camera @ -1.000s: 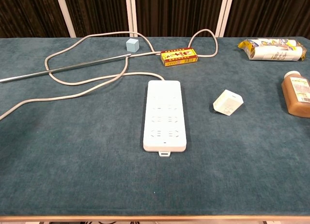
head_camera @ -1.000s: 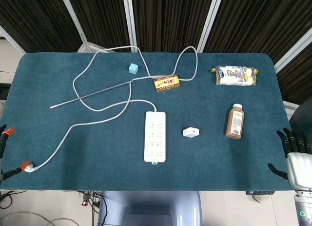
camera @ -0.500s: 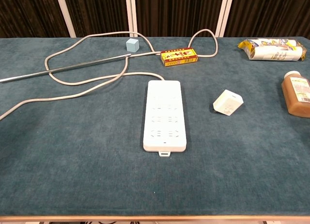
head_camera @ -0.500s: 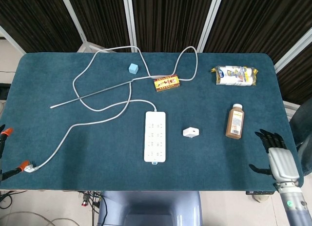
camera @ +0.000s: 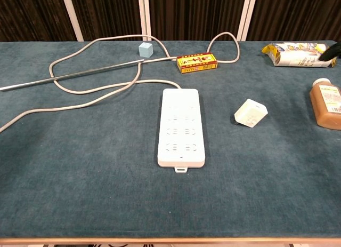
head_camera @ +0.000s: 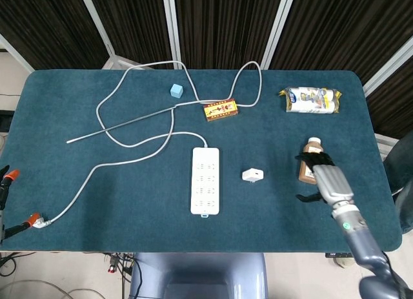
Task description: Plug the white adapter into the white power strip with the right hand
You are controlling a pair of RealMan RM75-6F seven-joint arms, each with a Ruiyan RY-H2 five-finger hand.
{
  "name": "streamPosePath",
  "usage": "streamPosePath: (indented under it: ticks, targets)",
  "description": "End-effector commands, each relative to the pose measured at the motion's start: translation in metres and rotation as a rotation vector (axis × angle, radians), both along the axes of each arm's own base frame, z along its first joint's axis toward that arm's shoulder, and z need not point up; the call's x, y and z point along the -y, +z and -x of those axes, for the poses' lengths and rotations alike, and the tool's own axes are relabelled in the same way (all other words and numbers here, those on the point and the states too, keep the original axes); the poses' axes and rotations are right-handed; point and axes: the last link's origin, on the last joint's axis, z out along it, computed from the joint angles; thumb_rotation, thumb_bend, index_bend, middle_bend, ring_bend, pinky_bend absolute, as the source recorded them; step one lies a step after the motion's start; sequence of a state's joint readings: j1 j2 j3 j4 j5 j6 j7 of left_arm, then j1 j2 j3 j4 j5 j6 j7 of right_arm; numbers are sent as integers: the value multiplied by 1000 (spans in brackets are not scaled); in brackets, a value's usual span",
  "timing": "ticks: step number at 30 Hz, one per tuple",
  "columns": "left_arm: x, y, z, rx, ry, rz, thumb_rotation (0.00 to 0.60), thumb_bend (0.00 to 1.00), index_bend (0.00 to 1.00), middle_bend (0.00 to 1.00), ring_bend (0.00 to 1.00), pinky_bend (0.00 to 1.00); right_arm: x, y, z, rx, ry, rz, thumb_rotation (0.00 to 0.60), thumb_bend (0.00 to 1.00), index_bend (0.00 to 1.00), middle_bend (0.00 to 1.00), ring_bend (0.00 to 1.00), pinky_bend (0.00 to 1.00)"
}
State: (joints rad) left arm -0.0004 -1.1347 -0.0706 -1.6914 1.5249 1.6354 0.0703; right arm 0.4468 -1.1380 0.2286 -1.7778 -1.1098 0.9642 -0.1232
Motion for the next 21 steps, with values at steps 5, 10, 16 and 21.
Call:
streamPosePath:
  ticks: [5,10,16,21]
  targets:
    - [0,2,1,2,3,-2,600,88,139,25,0,0,28,-46,-31,77,-38,-64,600,186,192,255,138,11]
    - [0,2,2,3,10,0,600,88,146,24,0,0,39,-63,-42,79,-34,-72,600,186,202,289,146,11]
    - [-1,3,2,5,14,-3,600,88,154,23,0,0,45,-81,-54,73,-29,-98,600,186,230,296,153,11]
    - [-1,4,3,9,18,-2,600,88,155,22,0,0,48,-93,-60,84,-44,-119,600,194,270,299,159,11]
